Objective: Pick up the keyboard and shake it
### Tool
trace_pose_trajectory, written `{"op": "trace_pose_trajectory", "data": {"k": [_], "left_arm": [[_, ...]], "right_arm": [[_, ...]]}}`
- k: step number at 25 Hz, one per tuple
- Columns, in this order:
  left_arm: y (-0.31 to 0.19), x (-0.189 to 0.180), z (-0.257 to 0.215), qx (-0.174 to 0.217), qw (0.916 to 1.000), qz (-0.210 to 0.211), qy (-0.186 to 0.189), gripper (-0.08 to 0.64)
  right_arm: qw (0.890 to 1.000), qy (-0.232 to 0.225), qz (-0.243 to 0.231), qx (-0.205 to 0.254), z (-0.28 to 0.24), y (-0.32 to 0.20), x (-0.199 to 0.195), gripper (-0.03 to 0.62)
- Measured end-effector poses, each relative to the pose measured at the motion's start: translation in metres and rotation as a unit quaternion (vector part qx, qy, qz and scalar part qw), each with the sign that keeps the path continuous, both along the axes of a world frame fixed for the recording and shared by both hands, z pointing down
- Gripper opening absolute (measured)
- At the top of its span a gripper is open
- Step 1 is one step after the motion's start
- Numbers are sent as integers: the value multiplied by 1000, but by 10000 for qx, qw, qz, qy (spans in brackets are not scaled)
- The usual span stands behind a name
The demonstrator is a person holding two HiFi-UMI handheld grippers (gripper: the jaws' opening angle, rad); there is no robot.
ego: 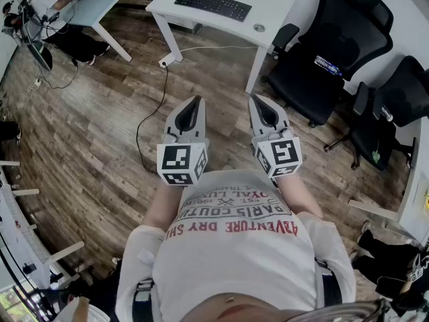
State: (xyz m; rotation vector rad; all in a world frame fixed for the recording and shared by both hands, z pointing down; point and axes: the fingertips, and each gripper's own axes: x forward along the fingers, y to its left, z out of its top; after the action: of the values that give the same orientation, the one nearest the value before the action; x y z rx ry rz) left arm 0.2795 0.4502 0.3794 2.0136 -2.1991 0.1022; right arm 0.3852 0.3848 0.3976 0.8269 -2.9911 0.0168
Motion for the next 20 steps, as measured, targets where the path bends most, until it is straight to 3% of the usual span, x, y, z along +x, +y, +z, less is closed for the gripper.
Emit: {"op": "trace_pose_trajectory", "data": {"k": [8,20], "left_arm": [[-11,-3,10,-118,9999,-51,106,32],[-47,-20,24,-357,9992,-101,131,32]], "right_arm": [[10000,41,-40,-47,6,-12,-1,25],[9987,-85,78,-488,25,-52,-12,25]]}}
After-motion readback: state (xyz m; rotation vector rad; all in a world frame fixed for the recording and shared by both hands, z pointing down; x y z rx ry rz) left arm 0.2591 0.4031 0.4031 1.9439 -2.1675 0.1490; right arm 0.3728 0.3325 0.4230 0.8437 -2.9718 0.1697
